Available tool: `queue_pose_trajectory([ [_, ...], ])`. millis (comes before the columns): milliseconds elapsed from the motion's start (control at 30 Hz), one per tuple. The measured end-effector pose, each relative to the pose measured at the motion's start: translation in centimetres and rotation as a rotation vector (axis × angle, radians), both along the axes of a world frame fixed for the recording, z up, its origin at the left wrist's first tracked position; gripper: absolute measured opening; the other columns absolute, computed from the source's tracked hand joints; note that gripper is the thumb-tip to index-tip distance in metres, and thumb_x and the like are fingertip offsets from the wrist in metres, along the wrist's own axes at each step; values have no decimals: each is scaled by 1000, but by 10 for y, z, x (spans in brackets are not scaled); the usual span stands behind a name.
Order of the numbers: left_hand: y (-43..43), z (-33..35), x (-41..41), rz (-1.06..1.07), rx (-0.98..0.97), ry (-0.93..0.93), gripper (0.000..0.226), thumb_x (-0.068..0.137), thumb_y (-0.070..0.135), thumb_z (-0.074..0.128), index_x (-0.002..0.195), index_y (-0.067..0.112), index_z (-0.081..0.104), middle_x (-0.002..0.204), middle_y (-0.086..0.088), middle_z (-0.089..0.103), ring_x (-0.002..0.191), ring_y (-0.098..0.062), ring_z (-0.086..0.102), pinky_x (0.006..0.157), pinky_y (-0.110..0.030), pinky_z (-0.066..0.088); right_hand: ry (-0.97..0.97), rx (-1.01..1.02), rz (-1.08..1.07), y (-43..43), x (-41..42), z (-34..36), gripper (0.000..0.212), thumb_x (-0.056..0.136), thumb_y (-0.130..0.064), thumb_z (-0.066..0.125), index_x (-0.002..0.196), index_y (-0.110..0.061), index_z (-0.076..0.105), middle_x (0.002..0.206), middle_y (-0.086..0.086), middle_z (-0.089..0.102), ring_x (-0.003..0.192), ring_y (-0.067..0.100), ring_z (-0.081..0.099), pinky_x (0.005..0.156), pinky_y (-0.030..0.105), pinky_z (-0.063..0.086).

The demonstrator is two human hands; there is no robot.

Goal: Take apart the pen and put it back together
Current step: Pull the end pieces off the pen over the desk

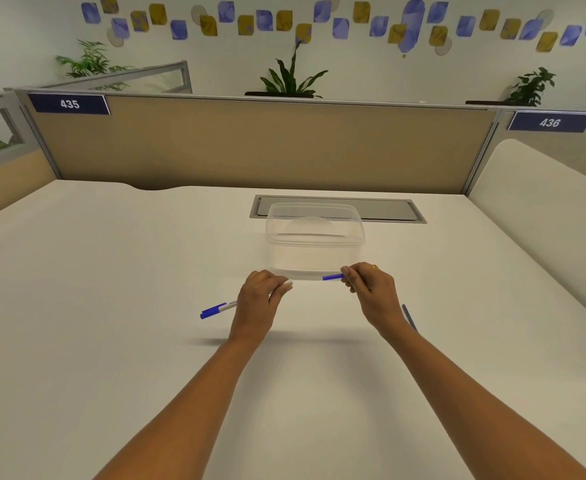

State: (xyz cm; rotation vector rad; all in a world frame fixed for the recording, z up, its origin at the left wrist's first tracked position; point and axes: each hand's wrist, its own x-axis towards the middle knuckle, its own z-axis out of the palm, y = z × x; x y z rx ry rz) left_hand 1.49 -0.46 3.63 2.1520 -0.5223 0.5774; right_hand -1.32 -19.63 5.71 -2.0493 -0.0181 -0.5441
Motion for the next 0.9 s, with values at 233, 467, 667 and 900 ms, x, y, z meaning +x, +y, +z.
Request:
queue_pose_trajectory([
  [233,-1,0,0,-8,-17,-12,18,79,17,56,80,3,67,69,-16,65,69,-27,54,62,-28,39,1,-11,-40,-2,1,-2,19,89,-12,53,81,1,64,72,7,59,60,7,53,58,5,40],
  [467,-3,3,-2,-13,-22,-15,18,79,17,56,81,3,67,71,-15,65,69,-27,55,63,-25,39,22,59,-61,-1,-2,-6,13,86,-12,57,84,-3,66,64,-5,56,68,26,54,67,31,46],
  [667,-7,3,-5,-45,-2,1,19,80,18,54,85,4,68,70,-16,63,72,-14,46,64,-25,37,36,76,-132,1,-3,-12,9,83,-9,62,88,-6,69,73,0,60,72,25,59,71,28,51],
  [900,-9,-1,-9,-50,58,41,23,82,19,51,88,4,68,73,-17,63,72,-31,55,64,-28,39,137,41,-221,1,-10,-25,15,80,-2,59,92,-5,68,86,7,64,77,17,58,72,15,41],
])
